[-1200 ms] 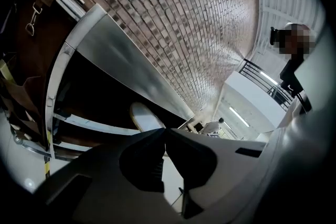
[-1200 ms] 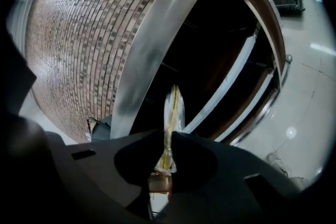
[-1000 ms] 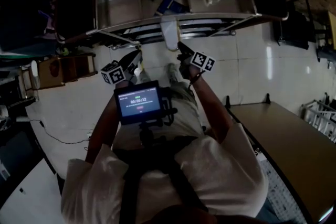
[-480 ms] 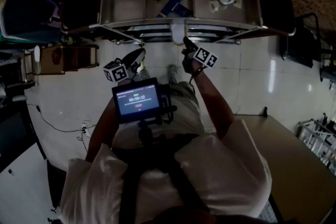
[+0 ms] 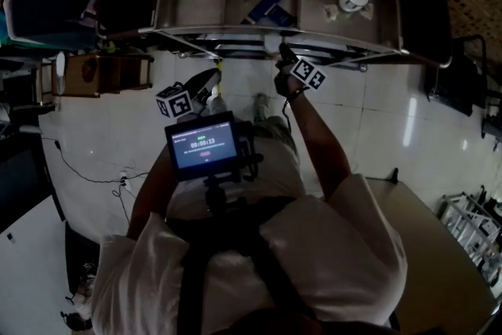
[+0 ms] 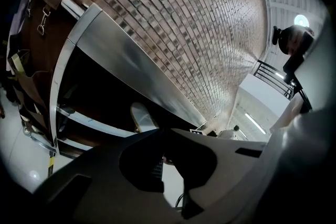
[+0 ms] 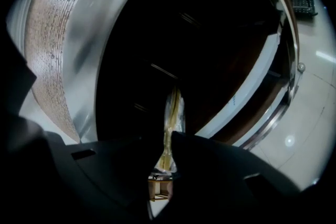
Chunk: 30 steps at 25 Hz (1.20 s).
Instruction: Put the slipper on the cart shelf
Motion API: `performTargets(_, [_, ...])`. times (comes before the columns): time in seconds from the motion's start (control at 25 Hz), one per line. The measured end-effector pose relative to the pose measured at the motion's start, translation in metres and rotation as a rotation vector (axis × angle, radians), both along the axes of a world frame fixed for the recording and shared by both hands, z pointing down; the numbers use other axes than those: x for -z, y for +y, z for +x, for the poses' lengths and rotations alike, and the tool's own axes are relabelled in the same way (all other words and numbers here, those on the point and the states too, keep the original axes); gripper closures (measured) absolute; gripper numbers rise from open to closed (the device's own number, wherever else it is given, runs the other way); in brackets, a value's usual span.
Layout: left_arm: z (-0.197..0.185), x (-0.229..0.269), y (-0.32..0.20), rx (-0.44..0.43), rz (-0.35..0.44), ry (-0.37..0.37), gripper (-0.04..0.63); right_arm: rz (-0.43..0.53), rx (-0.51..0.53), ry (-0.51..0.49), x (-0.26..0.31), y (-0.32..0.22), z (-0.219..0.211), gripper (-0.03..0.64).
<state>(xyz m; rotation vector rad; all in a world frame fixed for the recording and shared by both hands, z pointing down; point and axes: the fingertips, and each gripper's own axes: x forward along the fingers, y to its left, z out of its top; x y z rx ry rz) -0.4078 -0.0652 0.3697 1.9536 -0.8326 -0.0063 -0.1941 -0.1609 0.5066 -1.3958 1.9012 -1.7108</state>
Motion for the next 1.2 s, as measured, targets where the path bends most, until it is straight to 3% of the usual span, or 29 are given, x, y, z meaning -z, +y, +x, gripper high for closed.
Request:
performTargets(0.36, [-0.001,0.013,-0.011,0.039,-0.010,0.037,0.594,0.072,-0.019,0.041,-0.015,-0.028,0.002,0.560])
performTargets(0.84, [0.002,0.012,-0.021,0.005,-0.004,-0.028,0.594,0.091,0.015,0.127,-0.037,-0.047,-0.004,0.555])
performTargets(1.2, [0.005,0.014,-0.030,-0.012,0.006,-0.040,0.594,0.053,0.073,0.309,-0.060,-0.052,0.004,0.535])
